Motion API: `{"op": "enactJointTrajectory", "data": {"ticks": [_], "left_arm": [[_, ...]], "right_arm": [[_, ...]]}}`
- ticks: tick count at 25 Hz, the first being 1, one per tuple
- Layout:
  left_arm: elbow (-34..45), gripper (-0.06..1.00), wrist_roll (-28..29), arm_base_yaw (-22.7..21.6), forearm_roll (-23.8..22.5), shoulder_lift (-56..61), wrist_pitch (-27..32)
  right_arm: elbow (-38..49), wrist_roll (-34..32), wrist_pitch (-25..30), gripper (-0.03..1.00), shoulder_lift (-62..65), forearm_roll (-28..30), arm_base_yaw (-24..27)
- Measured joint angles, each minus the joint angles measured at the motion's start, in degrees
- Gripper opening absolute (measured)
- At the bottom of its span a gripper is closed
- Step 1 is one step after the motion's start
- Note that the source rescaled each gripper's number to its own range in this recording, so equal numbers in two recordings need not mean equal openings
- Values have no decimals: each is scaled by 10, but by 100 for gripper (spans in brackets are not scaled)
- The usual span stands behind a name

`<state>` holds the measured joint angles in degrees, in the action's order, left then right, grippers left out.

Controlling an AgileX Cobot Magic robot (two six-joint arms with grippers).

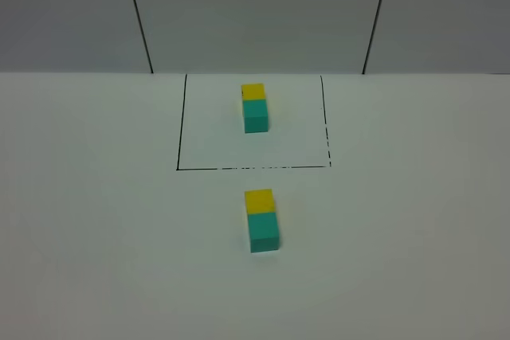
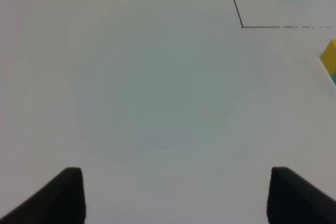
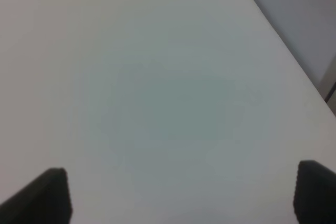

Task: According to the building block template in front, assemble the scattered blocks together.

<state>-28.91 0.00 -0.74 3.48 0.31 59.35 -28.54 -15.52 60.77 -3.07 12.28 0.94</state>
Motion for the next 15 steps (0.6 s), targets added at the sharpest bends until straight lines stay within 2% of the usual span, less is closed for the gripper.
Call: {"op": "enactJointTrajectory", "data": {"ticks": [15], "left_arm": [[0,59,0,0,0,0,0]], "right_arm": [[0,0,0,71,0,0,0]]}}
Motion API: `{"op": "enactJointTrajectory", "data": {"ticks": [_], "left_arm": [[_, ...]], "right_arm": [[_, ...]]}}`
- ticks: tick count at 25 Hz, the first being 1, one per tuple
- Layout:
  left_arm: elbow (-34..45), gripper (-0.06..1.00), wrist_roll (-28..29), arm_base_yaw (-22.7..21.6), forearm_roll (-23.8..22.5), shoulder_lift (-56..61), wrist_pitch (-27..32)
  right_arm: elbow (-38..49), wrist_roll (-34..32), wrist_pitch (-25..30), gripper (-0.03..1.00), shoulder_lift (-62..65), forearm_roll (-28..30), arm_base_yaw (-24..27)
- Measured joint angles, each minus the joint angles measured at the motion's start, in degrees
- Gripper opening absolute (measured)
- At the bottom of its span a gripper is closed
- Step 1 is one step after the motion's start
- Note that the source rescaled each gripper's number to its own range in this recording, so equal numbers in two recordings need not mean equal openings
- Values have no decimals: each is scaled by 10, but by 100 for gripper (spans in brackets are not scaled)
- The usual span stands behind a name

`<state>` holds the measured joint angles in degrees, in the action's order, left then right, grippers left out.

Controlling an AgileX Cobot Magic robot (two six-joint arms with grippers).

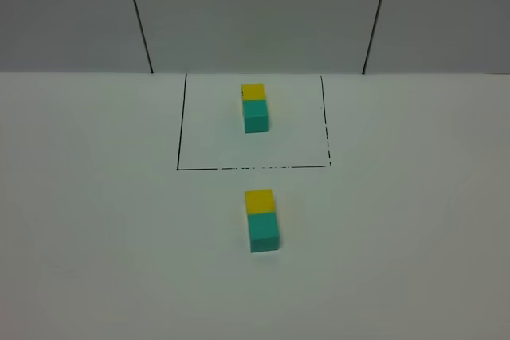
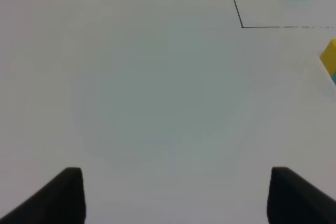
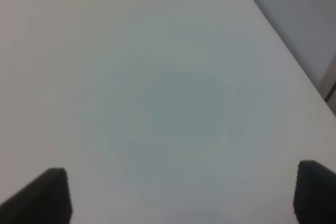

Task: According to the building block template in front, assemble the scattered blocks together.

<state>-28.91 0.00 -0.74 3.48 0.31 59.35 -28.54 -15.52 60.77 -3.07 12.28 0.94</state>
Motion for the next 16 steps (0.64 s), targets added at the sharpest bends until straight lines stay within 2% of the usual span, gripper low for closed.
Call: {"op": "enactJointTrajectory", "data": {"ticks": [16], "left_arm": [[0,59,0,0,0,0,0]], "right_arm": [[0,0,0,71,0,0,0]]}}
